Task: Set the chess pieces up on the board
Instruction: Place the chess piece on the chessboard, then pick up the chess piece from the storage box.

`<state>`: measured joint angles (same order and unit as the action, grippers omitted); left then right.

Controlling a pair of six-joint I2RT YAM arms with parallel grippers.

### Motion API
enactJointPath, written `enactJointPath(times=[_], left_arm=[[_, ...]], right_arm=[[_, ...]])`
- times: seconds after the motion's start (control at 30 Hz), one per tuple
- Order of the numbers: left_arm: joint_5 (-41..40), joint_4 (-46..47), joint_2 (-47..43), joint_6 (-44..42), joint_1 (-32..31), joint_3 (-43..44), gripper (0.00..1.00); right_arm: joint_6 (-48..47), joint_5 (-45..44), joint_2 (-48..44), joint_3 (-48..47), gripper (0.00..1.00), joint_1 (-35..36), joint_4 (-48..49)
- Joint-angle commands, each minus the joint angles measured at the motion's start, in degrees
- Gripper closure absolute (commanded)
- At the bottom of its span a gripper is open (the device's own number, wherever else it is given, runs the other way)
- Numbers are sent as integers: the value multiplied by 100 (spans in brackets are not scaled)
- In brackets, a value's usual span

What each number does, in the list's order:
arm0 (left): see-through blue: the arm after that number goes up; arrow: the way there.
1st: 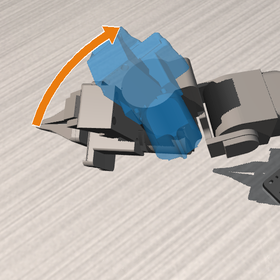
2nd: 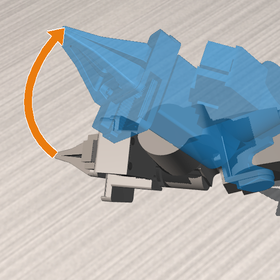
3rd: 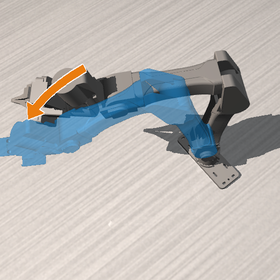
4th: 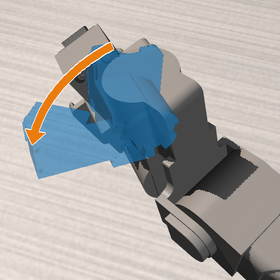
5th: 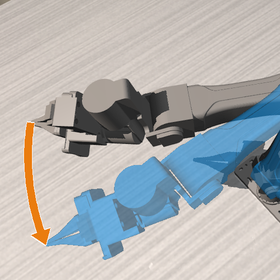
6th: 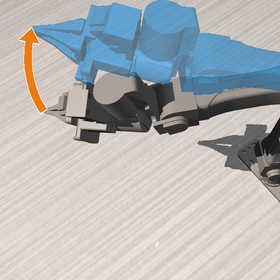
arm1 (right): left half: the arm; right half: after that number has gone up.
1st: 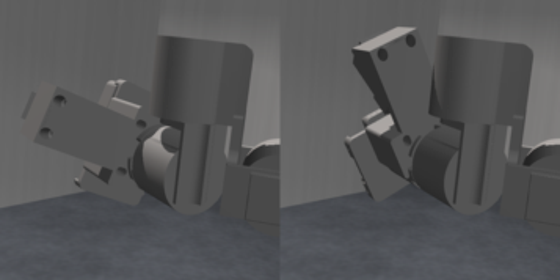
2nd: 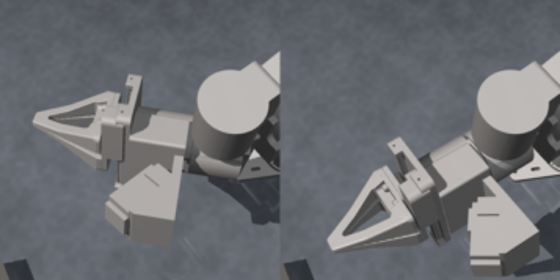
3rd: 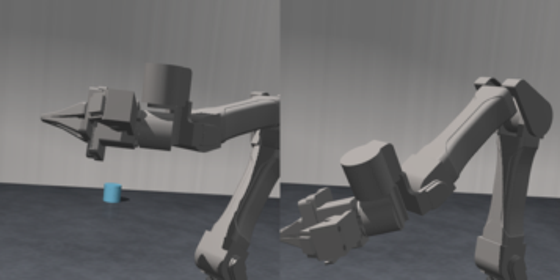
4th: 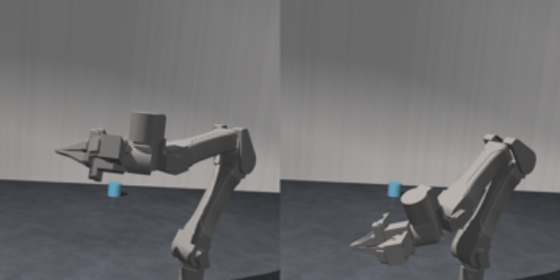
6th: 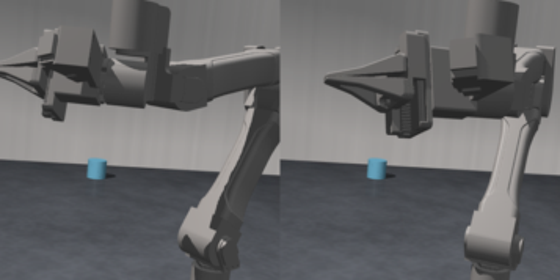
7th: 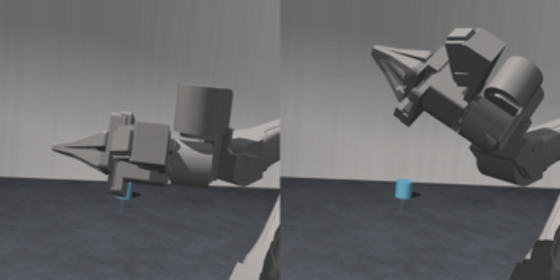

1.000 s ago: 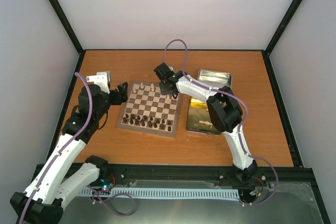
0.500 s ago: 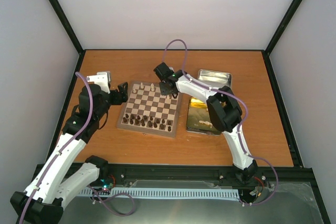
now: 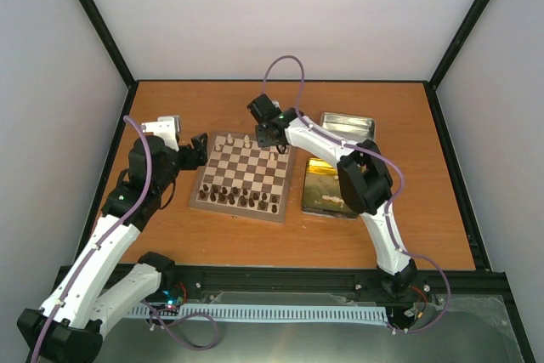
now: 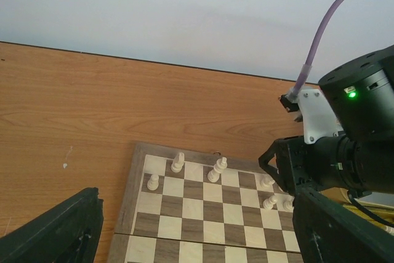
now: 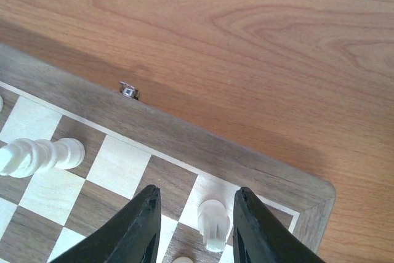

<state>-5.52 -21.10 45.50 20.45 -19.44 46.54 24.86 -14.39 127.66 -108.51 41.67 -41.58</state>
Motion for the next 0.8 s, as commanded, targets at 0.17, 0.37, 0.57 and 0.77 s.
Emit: enactJointPath(times=[0.17,0.37,0.57,0.77], left_arm=[[50,-83,-38,-67,-1,91,15],[147,-75,5,-67,-7,91,15],[283,-57,111,-49,1,109,15],[376,-14,223,-54,-3,134,15]], right_arm=[[281,-265,-1116,723,64,22,385],[484,-376,-2110,1864,63,-161,794],[706,-589,-3083,3204,62,-460,891],[1019,-776,-3929,4578,58,-933,703]])
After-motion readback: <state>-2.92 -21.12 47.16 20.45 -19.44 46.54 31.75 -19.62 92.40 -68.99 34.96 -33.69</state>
